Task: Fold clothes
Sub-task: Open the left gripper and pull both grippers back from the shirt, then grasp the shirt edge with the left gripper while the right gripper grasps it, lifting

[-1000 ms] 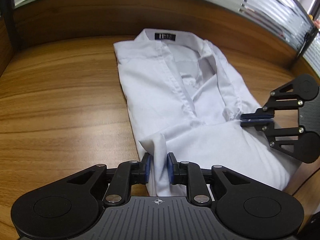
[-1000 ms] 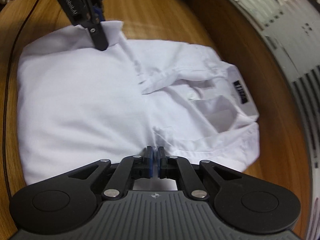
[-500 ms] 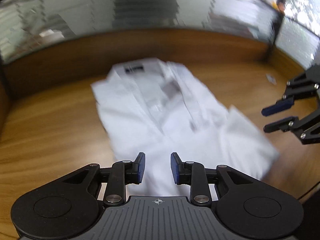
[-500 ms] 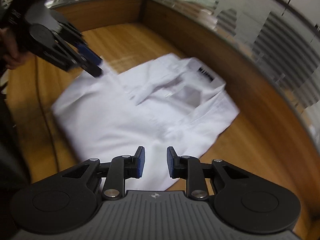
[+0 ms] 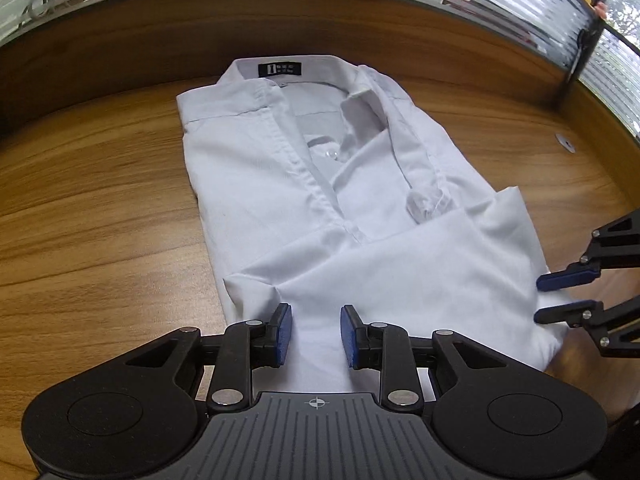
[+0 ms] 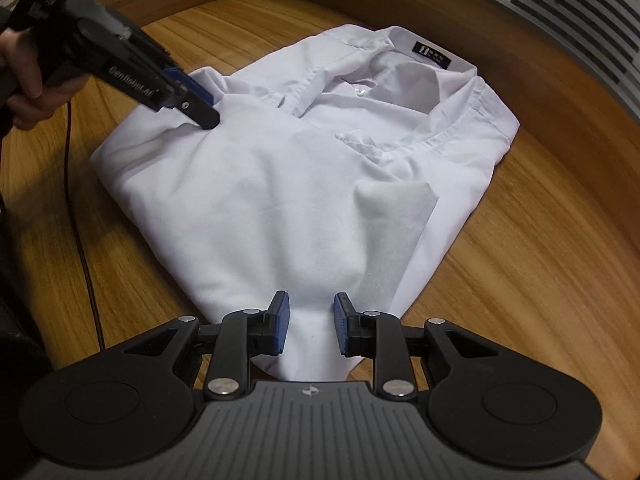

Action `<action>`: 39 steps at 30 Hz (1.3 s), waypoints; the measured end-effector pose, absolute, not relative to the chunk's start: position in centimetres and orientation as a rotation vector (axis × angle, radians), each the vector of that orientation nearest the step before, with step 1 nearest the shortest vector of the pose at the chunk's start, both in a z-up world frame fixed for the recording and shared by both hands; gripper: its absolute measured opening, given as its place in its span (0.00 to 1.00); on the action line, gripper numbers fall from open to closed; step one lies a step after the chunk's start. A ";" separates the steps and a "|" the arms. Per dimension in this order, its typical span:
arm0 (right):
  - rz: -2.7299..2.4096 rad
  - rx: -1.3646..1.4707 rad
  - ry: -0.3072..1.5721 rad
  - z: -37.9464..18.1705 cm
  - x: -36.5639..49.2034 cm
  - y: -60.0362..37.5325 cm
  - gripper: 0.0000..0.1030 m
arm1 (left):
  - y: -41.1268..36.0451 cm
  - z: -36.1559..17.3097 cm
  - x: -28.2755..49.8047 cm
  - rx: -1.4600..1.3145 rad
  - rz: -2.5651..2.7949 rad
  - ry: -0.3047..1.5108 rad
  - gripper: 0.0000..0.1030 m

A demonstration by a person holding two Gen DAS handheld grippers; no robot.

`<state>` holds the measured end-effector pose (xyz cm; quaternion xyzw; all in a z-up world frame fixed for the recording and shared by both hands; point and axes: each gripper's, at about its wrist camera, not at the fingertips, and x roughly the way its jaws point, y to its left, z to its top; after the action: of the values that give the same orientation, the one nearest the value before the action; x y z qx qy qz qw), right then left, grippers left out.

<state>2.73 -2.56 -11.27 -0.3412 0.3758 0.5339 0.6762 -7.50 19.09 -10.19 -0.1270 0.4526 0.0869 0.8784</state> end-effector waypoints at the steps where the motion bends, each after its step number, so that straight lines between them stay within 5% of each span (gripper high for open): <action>1: 1.201 -0.768 0.827 -10.6 2.6 -2.8 0.27 | 19.0 -9.5 -7.7 -0.251 0.176 0.926 0.31; 13: 1.148 -0.677 0.725 -7.5 6.1 0.5 0.28 | 20.5 -8.0 -9.3 -0.219 0.249 0.847 0.32; 26: 1.131 -0.709 0.827 -10.3 8.2 1.3 0.29 | 21.8 -10.6 -6.8 -0.196 0.235 0.894 0.27; 29: 1.134 -0.692 0.810 -8.6 7.7 -0.3 0.45 | 21.6 -8.5 -8.2 -0.186 0.206 0.853 0.33; 35: 1.168 -0.673 0.826 -7.5 5.1 -5.3 0.74 | 20.0 -6.9 -12.1 -0.154 0.095 0.874 0.64; 39: 1.190 -0.704 0.869 -9.2 3.1 -7.3 0.78 | 18.4 -8.4 -14.2 -0.141 0.008 0.955 0.72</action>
<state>3.09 -7.27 -9.21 -0.3141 0.3878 0.5312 0.6847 -14.20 18.37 -8.38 -0.0677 0.4592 0.0039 0.8857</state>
